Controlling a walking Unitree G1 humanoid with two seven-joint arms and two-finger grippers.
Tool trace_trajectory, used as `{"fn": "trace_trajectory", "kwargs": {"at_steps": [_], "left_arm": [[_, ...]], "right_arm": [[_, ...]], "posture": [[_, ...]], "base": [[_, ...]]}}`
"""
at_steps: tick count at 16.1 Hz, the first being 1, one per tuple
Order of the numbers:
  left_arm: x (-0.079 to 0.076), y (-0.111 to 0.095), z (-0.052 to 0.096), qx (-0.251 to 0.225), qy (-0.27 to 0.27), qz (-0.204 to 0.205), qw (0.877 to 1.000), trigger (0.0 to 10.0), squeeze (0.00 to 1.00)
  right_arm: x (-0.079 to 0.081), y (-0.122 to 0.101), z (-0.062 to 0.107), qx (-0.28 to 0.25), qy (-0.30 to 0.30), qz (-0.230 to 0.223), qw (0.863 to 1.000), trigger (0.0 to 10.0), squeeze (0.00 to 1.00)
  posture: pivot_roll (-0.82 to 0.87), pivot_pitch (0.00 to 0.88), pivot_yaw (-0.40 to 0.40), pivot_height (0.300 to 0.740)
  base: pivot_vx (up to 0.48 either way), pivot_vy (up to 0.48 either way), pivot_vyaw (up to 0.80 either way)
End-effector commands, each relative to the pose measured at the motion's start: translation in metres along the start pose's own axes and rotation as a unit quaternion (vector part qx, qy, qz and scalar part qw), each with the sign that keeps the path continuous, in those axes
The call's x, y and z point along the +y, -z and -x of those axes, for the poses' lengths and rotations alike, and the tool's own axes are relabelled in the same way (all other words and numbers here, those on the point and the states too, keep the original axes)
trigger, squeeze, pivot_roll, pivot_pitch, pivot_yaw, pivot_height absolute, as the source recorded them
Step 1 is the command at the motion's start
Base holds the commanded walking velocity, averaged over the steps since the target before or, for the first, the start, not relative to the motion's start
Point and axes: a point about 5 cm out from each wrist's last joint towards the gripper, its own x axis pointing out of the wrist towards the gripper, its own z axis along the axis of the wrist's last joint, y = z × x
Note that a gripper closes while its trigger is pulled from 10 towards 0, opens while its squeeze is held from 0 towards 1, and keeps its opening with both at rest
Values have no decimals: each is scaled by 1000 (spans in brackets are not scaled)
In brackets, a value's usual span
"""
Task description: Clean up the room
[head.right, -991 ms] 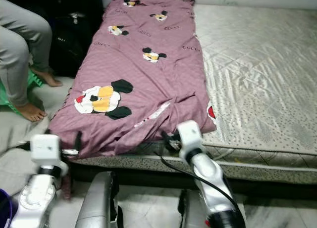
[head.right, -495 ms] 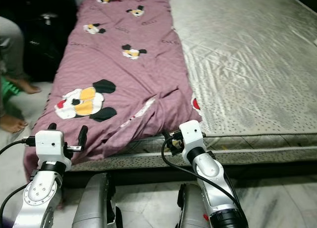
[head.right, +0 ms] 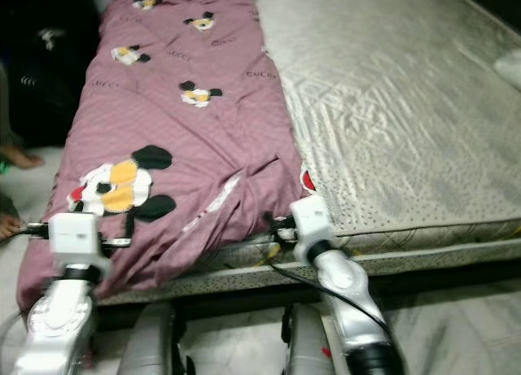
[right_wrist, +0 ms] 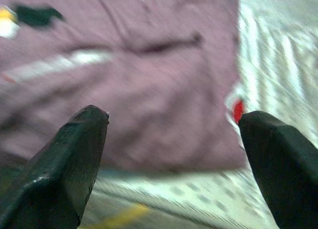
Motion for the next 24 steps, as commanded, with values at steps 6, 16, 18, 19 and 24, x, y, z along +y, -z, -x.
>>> {"fn": "trace_trajectory", "kwargs": {"at_steps": [6,16,18,19,24], "left_arm": [[8,5,2,12,-14,-10,1000,10000,0],[8,-14,6,-23,-9,-41,999,10000,0],[5,-16,15,-19,-5,-39,999,10000,0],[5,-18,24,-17,0,-42,999,10000,0],[8,-23,32,-8,-6,-50,999,10000,0]], "right_arm": [[6,1,-3,3,-13,0,1000,10000,0],[9,-30,-30,-25,-1,-51,998,10000,0],[20,-31,-38,-16,-3,-74,997,10000,0],[31,-34,-44,-11,-10,-82,997,10000,0],[52,-46,-71,8,0,-62,998,10000,0]], "posture": [[-7,150,6,553],[47,147,17,553],[79,164,14,553],[105,180,11,553],[146,195,8,553]], "base": [[0,0,133],[0,0,320],[0,0,0],[0,0,0],[0,0,0]]}}
